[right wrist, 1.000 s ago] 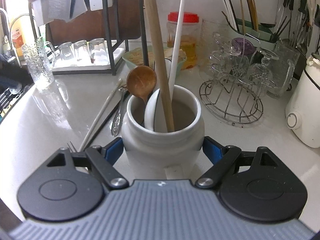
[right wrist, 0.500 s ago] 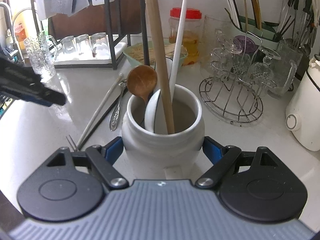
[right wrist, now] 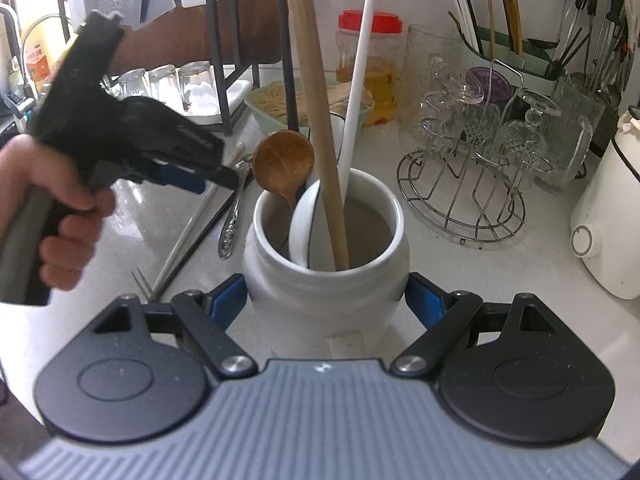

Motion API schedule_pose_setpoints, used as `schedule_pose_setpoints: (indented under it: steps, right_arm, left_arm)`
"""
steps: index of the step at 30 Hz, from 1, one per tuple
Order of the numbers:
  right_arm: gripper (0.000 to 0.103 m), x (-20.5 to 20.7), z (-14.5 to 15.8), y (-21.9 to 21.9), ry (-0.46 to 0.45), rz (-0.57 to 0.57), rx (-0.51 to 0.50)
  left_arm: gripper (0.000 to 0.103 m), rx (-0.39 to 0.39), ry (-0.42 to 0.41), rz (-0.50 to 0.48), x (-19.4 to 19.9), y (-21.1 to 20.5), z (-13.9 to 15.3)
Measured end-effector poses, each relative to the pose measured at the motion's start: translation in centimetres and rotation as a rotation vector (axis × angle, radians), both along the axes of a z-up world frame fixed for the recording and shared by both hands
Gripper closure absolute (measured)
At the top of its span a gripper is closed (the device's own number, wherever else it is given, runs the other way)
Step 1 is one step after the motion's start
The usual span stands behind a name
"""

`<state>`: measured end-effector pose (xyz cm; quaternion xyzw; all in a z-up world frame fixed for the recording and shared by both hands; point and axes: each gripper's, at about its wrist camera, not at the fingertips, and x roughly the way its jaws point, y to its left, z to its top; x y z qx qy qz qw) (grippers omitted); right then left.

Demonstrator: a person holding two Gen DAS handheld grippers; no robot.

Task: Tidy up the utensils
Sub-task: 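Move the left gripper down to the steel spoon on the counter, then close the left gripper on the steel spoon bowl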

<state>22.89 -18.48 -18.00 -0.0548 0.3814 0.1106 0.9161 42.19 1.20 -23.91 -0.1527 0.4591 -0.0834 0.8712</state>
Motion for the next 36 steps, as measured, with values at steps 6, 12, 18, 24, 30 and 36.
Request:
schedule_pose_setpoints:
  steps: [6,12,18,24,30,36]
  right_arm:
    - [0.015,0.1,-0.1,0.0,0.006,-0.015,0.004]
    - [0.015,0.1,0.0,0.0,0.007,-0.026,0.005]
    - [0.015,0.2,0.0,0.0,0.010,-0.027,0.005]
    - [0.015,0.1,0.0,0.0,0.010,-0.033,0.006]
    - [0.015,0.1,0.0,0.0,0.015,-0.034,0.005]
    - [0.015,0.2,0.0,0.0,0.019,-0.033,0.005]
  left_arm:
    - [0.059,0.024,-0.001,-0.003,2.0,-0.9,-0.8]
    - [0.057,0.082,-0.011,0.008,3.3,-1.9,-0.7]
    - [0.050,0.109,-0.005,0.024,4.9,-2.4,-0.7]
    - [0.049,0.173,0.012,-0.003,6.2,-3.5,-0.6]
    - [0.061,0.212,0.014,-0.039,6.9,-4.3,-0.6]
    - [0.062,0.192,0.006,-0.051,6.7,-3.9,-0.8]
